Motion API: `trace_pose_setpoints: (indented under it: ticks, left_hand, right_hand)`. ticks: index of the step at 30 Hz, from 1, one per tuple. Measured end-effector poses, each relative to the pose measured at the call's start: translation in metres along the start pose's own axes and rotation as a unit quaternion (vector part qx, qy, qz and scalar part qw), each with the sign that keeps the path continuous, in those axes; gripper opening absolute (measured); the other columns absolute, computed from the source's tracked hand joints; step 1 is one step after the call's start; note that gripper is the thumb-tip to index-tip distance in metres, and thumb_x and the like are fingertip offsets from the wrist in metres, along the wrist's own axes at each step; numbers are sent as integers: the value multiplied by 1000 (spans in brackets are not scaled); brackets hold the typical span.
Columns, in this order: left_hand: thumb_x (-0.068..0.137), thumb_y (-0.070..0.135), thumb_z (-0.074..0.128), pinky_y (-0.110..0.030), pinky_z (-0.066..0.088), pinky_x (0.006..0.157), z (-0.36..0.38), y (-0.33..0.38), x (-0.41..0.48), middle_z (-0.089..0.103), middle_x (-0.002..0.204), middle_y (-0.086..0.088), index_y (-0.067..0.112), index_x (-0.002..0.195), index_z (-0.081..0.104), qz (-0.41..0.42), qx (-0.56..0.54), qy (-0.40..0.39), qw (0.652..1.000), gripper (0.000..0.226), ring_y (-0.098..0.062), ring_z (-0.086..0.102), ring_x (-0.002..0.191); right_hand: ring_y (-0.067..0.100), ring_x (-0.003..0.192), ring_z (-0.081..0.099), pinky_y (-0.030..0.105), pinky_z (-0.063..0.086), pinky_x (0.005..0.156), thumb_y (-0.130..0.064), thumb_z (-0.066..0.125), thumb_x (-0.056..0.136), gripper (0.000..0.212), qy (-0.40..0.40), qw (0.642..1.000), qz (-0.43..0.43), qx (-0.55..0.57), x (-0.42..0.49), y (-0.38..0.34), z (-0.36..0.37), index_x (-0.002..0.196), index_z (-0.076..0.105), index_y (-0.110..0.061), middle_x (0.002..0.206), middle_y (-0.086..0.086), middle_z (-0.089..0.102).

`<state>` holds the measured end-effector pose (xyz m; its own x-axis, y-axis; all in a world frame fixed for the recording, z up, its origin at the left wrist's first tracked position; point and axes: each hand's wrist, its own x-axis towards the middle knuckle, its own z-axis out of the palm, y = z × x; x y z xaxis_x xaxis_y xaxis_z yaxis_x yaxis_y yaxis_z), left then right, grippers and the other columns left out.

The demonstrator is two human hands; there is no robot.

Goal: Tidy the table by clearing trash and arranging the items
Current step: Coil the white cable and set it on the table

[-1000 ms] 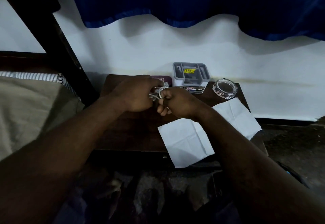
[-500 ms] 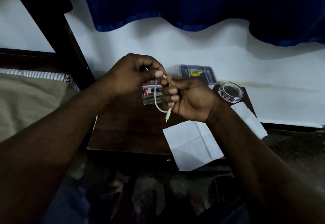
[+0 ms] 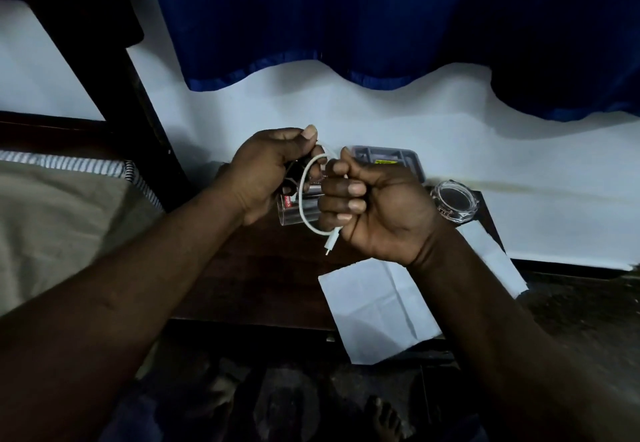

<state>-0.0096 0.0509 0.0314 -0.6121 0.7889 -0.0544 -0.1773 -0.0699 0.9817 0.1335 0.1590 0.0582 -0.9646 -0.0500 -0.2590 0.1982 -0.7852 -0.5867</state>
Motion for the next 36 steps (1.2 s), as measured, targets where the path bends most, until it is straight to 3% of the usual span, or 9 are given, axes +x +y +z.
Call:
trace_pose_setpoints:
  ticks: [6,13,16,20,25,29,33,36]
  left_hand:
    - [102,37,58,-21,45,49,4,1,5,64,65,-2,19,71,70,61,37,105,992,38,-15,56,51]
    - [104,36,55,-32,48,62,5,-1,3,61,69,-3,13,78,65,57,3,105,993,36,-20,54,56]
    - [104,34,56,-41,48,70,4,-1,4,60,70,-5,15,77,66,41,-14,91,995,35,-24,54,62]
    - [102,33,58,-32,52,64,2,-3,6,65,74,-5,16,79,69,77,34,61,995,31,-19,59,64]
    - [100,39,58,-32,52,66,1,-6,7,71,82,4,15,80,69,83,139,60,985,33,-15,64,73]
    - [97,37,67,-26,49,63,2,-5,3,67,71,6,7,85,63,99,221,24,970,32,-8,60,64]
    - [93,32,73,-39,53,73,2,-1,2,72,81,-9,7,89,69,111,246,-20,963,25,-18,65,75]
    - [86,33,75,-28,52,77,-3,6,2,76,82,-2,10,87,75,105,213,-42,971,23,-12,68,78]
  right_hand:
    - [5,48,31,21,31,52,-26,38,107,29,27,999,-26,-12,7,0,-2,88,55,-12,58,-9,36]
    - [7,48,34,23,32,53,-29,36,109,37,66,995,-36,-71,14,4,-6,96,62,-6,59,-5,39]
    - [9,53,36,24,34,57,-33,35,110,41,84,994,-36,-68,17,5,-10,101,65,-7,63,-4,41]
    - [8,55,40,25,34,62,-28,36,109,37,112,993,-23,-41,21,7,-14,93,65,-11,67,-4,46]
    - [10,52,56,24,48,56,-21,41,106,29,177,983,-52,-20,21,4,-21,92,64,-11,70,0,64]
    - [11,54,63,25,51,56,-18,43,106,25,210,972,-94,-54,22,5,-21,94,63,-11,73,3,71]
    - [13,61,71,24,58,57,-14,40,109,30,217,963,-134,-93,23,7,-20,93,64,-6,73,5,73]
    - [18,69,75,27,61,61,-6,41,108,18,219,962,-145,-71,23,6,-22,100,58,-3,79,9,76]
